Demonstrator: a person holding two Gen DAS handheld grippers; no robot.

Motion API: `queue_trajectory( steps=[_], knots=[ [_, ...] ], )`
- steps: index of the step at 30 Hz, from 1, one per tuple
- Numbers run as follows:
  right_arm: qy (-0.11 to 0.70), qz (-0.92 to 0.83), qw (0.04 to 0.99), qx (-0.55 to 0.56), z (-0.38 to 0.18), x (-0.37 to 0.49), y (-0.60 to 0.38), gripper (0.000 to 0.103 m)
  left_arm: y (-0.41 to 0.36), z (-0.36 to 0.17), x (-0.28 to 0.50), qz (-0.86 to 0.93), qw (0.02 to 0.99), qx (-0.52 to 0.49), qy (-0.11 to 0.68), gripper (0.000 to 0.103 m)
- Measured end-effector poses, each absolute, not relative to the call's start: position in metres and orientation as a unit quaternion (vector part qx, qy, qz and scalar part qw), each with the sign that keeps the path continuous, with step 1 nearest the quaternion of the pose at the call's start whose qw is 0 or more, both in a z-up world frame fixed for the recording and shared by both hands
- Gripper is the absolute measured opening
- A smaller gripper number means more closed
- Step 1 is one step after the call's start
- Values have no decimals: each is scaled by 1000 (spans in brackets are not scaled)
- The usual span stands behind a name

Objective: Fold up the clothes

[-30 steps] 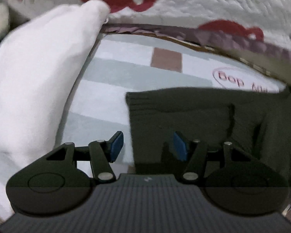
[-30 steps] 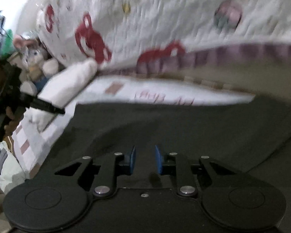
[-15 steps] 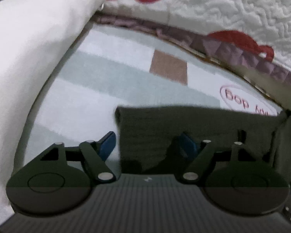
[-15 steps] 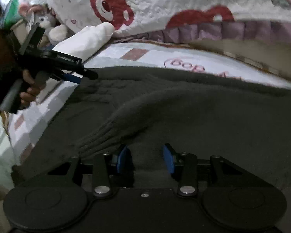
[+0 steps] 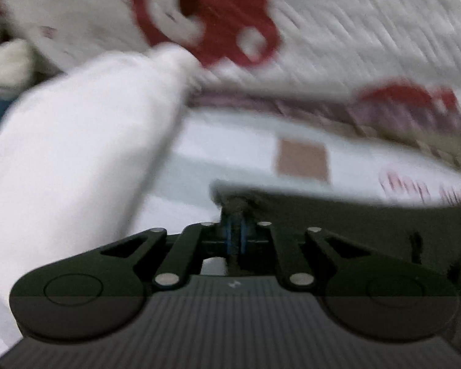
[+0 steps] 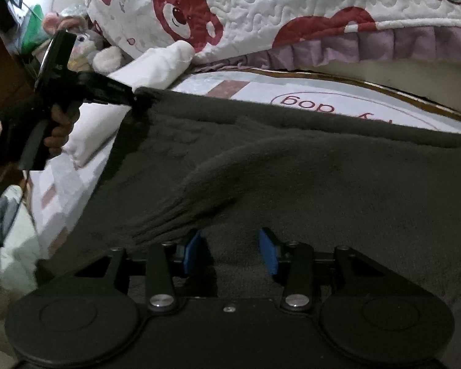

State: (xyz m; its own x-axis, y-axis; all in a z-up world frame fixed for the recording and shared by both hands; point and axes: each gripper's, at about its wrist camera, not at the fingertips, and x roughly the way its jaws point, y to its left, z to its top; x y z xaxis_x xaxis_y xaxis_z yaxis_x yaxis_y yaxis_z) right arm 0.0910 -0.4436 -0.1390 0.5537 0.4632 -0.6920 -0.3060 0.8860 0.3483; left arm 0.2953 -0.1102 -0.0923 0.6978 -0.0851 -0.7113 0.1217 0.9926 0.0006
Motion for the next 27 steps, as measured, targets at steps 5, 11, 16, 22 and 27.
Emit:
queue_trajectory(
  steps=[5, 11, 16, 22, 27],
  knots=[
    [424, 251, 866, 83, -146, 88, -438, 55, -121, -110, 293, -74, 905, 27, 419, 8],
    [472, 222, 845, 114, -122, 77, -439, 54, -158, -101, 261, -87, 900, 112, 412, 36],
    [408, 86, 883, 215, -65, 58, -521, 51, -207, -55, 218, -259, 886, 63, 380, 53],
    [306, -28, 886, 348, -16, -5, -670, 59, -328, -33, 167, -431, 781, 156, 424, 52],
    [290, -141, 844, 428, -52, -54, -766, 59, -403, -9, 115, -473, 659, 368, 454, 52]
  ],
)
